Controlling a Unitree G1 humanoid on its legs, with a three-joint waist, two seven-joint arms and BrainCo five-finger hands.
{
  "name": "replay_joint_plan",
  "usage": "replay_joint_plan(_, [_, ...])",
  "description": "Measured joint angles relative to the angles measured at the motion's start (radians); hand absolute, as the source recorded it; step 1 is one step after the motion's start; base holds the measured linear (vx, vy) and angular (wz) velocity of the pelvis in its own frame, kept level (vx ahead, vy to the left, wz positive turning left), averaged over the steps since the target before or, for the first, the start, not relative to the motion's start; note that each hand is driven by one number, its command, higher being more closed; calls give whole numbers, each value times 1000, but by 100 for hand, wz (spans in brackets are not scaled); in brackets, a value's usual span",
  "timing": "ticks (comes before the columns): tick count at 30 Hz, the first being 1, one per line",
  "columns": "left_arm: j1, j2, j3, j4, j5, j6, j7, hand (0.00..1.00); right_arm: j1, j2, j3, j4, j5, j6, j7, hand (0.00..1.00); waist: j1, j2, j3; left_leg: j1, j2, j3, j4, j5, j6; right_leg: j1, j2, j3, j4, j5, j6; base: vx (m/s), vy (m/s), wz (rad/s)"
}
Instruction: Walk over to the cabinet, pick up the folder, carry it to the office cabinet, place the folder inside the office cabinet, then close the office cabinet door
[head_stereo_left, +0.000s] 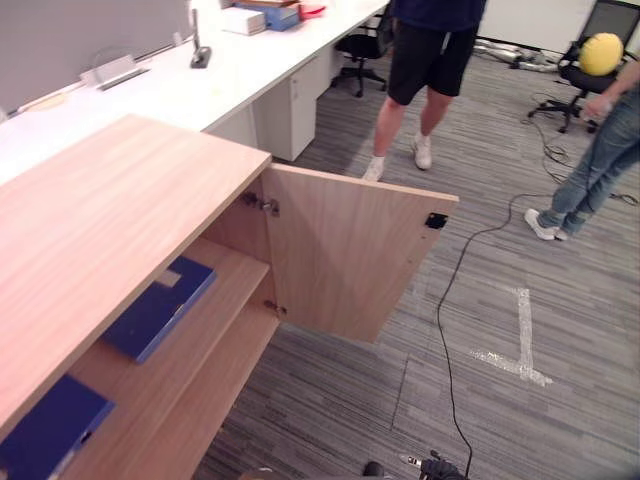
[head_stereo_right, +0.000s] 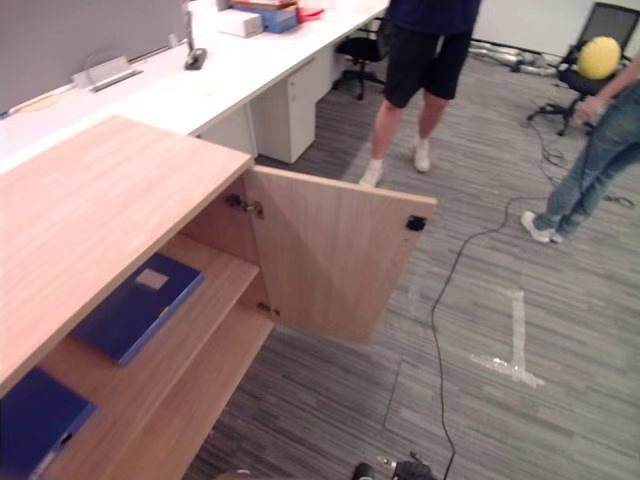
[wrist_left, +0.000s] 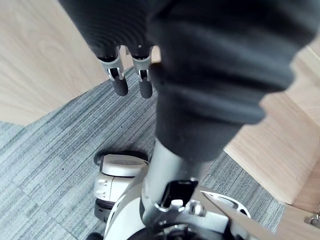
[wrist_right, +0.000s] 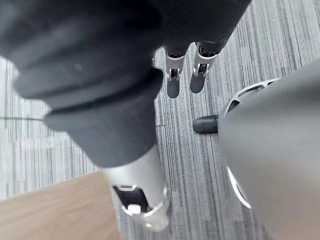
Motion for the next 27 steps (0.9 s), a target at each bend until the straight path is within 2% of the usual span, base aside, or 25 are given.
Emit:
replay_joint_plan(4, [1,-3,22,0,3,5,0,0,-6,-1,2,-35,57,-2,-7,0,-1,9,-3,23,-12,1,-47,19,4,-4,-5,1,2,3,0,94,22,-6])
replay_joint_plan(6, [-1,-27,43,0,1,1,1,0,-42,-20,10,-71,65,-18,-9,0,1,45,4,36,-15,3,-66,33,13,-54,-21,1,99,-6,-11,3,74,-14])
replay_joint_plan(8, [-12,-36,46,-4,1,-7,3,0,-63,-35,43,-110,65,-26,-8,0,0,62,9,37,-21,3,-70,47,16,-107,-43,-5,197,-16,-22,-73,101,-6])
replay_joint_plan(10, [-23,-30,35,-11,1,-15,5,0,-62,-37,91,-156,64,-28,-5,0,-1,55,12,42,-35,-2,-72,50,18,-108,-58,-9,212,-18,-22,-88,93,3])
replay_joint_plan(12, [-31,-26,36,-11,0,-17,15,0,-67,-31,148,-171,64,-29,7,0,2,43,10,50,-50,3,-97,53,23,-78,-60,-12,145,-17,-22,-93,66,-5])
replay_joint_plan(14, [-32,-31,38,-29,-5,-20,18,0,-67,-27,181,-172,64,-27,10,0,3,38,6,45,-52,5,-105,56,27,-59,-53,-13,87,-14,-20,-99,-17,-4])
replay_joint_plan(16, [-33,-35,47,-56,-18,-22,26,0,-66,-26,218,-222,62,-19,26,0,1,30,4,24,-35,0,-103,62,17,-42,-30,-40,23,15,-18,-105,-129,1])
replay_joint_plan(20, [-33,-40,51,-67,-37,-33,26,0,-134,-52,197,-259,68,-19,23,0,3,28,0,13,-6,-17,-103,69,-5,-40,-3,-59,-5,17,-21,-39,-156,5])
replay_joint_plan(24, [-36,-40,38,-74,-55,-42,34,0,-329,-142,157,-259,109,-29,-8,0,10,28,0,-20,22,-53,-93,79,-23,-44,23,-100,-16,28,-32,11,-100,20])
replay_joint_plan(27, [-36,-40,14,-94,-66,-53,35,0,-466,-208,119,-240,146,-39,-36,0,33,35,4,-39,31,-75,-82,81,-26,-47,28,-123,-14,26,-35,50,-29,22])
